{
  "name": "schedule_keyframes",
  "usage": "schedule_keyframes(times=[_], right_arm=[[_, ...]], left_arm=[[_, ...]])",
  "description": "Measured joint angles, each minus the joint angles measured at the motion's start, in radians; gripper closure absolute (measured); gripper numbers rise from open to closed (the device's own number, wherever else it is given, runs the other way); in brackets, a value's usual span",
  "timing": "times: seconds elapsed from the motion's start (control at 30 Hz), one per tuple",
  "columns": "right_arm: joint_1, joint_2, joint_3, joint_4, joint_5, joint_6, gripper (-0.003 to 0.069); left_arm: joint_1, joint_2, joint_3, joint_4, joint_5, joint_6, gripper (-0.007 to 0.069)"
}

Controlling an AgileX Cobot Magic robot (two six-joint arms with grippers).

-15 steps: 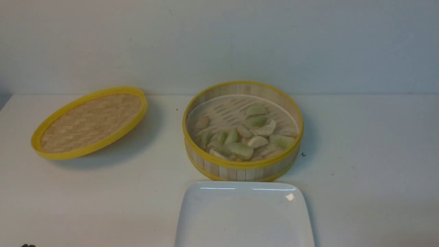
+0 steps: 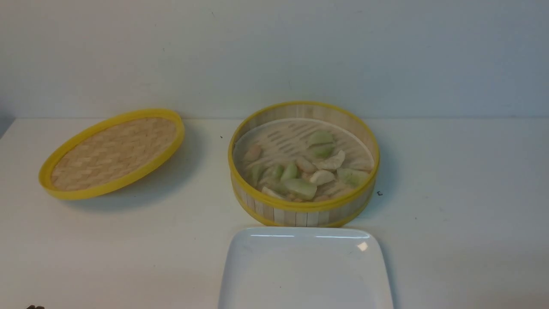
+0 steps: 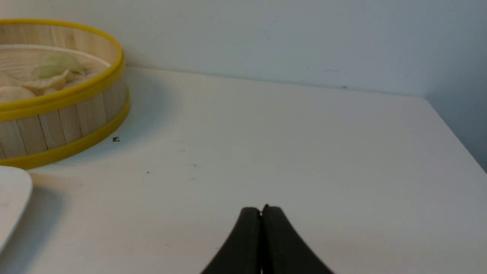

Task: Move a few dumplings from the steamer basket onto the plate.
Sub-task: Use the right arm to grab a dumpling from inside the steamer

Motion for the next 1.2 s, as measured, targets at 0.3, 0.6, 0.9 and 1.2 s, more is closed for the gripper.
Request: schedule_keyframes(times=[0.3,0.6,0.9,1.2], right_arm=[[0.0,0.0,0.0,0.0,0.0,0.0,0.0669],[0.0,0.0,0.002,0.05,-0.019,0.014,0.0669],[0.0,0.0,0.008,0.563,-0.216,0.164,0.0669],[0.0,0.0,0.008,0.723,-0.268,0.08,0.0669]], left_arm=[[0.0,0.0,0.0,0.0,0.0,0.0,0.0631],[0.0,0.0,0.0,0.0,0.0,0.0,0.0631],[0.0,0.0,0.0,0.0,0.0,0.0,0.0631],[0.0,0.0,0.002,-0.124,-0.112,-0.071,0.0631]])
